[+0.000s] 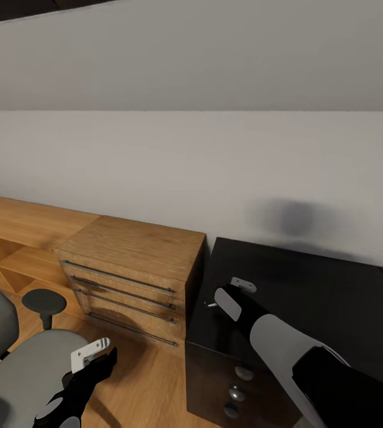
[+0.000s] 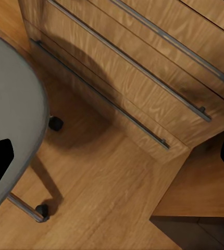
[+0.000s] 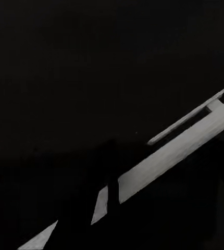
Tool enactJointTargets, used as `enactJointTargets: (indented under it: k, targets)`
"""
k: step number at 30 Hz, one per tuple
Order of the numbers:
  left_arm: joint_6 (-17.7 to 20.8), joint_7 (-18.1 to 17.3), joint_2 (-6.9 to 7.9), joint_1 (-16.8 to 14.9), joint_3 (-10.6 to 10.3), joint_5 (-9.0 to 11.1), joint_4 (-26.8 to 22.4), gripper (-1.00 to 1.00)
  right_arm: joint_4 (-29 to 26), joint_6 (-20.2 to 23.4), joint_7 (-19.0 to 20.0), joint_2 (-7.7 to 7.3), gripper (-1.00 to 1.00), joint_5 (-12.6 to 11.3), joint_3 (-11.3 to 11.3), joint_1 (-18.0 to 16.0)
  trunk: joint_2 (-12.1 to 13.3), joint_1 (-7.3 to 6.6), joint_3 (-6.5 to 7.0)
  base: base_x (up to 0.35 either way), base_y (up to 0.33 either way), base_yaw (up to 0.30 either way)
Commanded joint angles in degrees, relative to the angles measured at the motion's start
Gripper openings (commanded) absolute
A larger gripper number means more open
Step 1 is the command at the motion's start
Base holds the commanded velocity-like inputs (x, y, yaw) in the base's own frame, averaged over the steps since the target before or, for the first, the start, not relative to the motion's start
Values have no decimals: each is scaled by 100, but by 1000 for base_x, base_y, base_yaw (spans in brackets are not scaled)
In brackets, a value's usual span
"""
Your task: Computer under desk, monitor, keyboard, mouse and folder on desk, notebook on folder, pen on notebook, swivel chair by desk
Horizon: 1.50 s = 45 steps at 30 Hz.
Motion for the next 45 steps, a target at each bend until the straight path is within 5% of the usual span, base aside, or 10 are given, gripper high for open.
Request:
enactJointTargets:
  k: [1,29,45]
  targets:
    - [16,42,6,-6,-12,25,-9,100,-4,57,-53,0,-100,-23,10,-4,-3,0,-6,0,0,0]
    - [16,42,14,-6,-20,26,-9,100,-16,53,-94,0,-100,-23,10,-4,-3,0,-6,0,0,0]
    - [25,42,15,-6,-45,21,-9,100,-319,61,-349,0,-100,-28,12,-5,638,-351,281,-27,0,0]
